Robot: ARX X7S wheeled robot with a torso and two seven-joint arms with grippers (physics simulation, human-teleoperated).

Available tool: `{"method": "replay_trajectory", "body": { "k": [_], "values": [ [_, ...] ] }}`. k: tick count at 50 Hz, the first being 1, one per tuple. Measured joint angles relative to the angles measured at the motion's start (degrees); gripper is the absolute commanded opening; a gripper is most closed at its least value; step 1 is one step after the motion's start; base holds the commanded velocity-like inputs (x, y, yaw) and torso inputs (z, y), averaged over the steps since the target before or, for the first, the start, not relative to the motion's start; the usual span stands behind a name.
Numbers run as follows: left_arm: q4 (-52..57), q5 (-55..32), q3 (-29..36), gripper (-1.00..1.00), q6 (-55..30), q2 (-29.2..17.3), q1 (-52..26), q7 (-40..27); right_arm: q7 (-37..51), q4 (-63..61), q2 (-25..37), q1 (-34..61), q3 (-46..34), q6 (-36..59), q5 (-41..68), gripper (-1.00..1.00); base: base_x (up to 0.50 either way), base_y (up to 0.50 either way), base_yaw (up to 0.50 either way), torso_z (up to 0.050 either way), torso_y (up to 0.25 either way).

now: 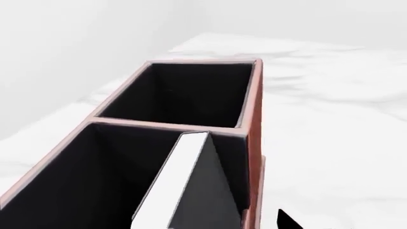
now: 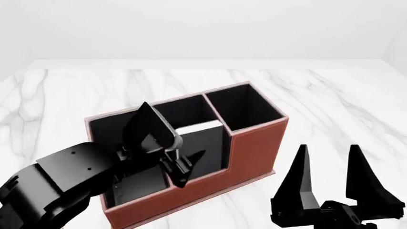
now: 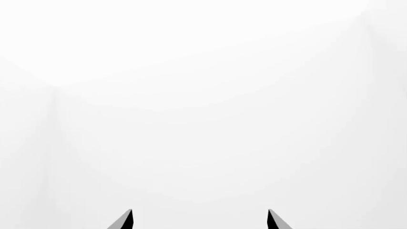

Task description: Pick up the book and place it in the back compartment of the caddy.

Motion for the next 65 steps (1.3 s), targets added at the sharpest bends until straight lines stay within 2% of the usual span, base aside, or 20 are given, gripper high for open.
{"method": "replay_trajectory", "body": {
  "k": [10,27,37,46,51,55,60,65],
  "values": [
    [8.6,-3.9,-1.7,1.00,-2.7,-2.6,-0.8,-2.1,0.1,0.1,0.1,0.0,-0.1,-0.1,0.0,1.00,0.00,0.00,0.00,0.000,0.000],
    [25.8,-21.4,-12.3,1.00,-9.5,-11.3,-5.8,-11.4,0.4,0.0,0.3,0.0,-0.2,0.0,-0.1,1.00,0.00,0.00,0.00,0.000,0.000],
    [32.0,-30.4,-18.1,1.00,-10.1,-16.6,-7.6,-15.8,0.4,0.0,0.4,-0.1,-0.3,-0.1,-0.2,1.00,0.00,0.00,0.00,0.000,0.000],
    [36.4,-34.2,-22.3,1.00,-8.5,-20.6,-5.6,-17.6,0.5,0.0,0.4,-0.1,-0.4,-0.2,-0.2,1.00,0.00,0.00,0.00,0.000,0.000],
    [38.8,-34.4,-25.4,1.00,-6.2,-22.9,-1.6,-18.0,0.6,0.0,0.5,-0.1,-0.4,-0.2,-0.2,1.00,0.00,0.00,0.00,0.000,0.000],
    [40.5,-32.4,-29.0,1.00,-2.9,-24.4,4.7,-17.8,0.7,-0.2,0.6,-0.2,-0.3,-0.3,-0.2,1.00,0.00,0.00,0.00,0.000,0.000],
    [42.1,-24.7,-35.1,1.00,2.8,-23.8,16.8,-17.1,0.9,-0.7,0.8,-0.2,-0.1,-0.1,-0.1,1.00,0.00,0.00,0.00,0.000,0.000],
    [42.5,-13.0,-39.8,1.00,10.1,-20.2,30.5,-16.4,1.2,-1.3,1.0,-0.2,0.2,0.2,0.0,1.00,0.00,0.00,0.00,0.000,0.000]
  ]
}}
